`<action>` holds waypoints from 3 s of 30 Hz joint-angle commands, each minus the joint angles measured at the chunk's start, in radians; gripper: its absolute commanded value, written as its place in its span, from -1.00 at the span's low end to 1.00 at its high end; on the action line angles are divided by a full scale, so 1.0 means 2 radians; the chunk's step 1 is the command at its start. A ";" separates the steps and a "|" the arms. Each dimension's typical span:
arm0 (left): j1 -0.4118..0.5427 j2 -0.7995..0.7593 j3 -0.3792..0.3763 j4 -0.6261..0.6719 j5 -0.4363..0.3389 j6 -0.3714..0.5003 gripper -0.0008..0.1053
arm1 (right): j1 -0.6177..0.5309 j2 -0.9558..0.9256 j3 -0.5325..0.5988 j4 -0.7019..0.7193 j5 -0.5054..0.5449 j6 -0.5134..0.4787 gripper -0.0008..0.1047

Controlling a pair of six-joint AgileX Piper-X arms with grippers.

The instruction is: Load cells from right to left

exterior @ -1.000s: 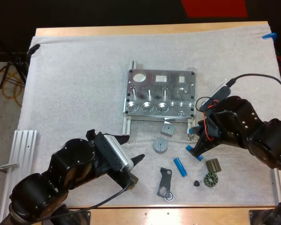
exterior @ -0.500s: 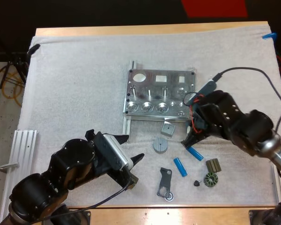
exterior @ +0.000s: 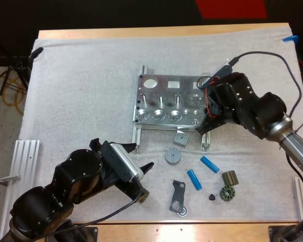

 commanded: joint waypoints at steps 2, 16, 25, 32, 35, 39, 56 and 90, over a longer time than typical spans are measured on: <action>-0.001 -0.001 -0.003 -0.002 -0.013 -0.007 0.13 | -0.002 0.009 -0.006 0.004 -0.004 -0.007 -0.97; -0.001 -0.001 -0.003 -0.002 -0.013 -0.007 0.13 | -0.002 0.074 -0.006 -0.042 0.024 -0.043 -0.97; -0.001 -0.001 -0.003 -0.002 -0.013 -0.007 0.13 | -0.002 0.111 -0.006 -0.060 0.063 -0.070 -0.97; -0.001 -0.001 -0.003 -0.002 -0.013 -0.007 0.13 | -0.002 0.124 -0.006 -0.084 0.072 -0.070 -0.97; -0.001 -0.001 -0.003 -0.002 -0.013 -0.007 0.13 | -0.002 0.125 -0.006 -0.079 0.072 -0.070 -0.97; -0.001 -0.001 -0.003 -0.002 -0.013 -0.007 0.13 | -0.002 0.125 -0.006 -0.068 0.072 -0.070 -0.97; -0.001 -0.001 -0.003 -0.002 -0.013 -0.007 0.13 | -0.002 0.142 -0.006 -0.060 0.072 -0.070 -0.97; -0.001 -0.001 -0.003 -0.002 -0.013 -0.007 0.13 | -0.002 0.100 -0.006 -0.094 0.091 -0.058 -0.15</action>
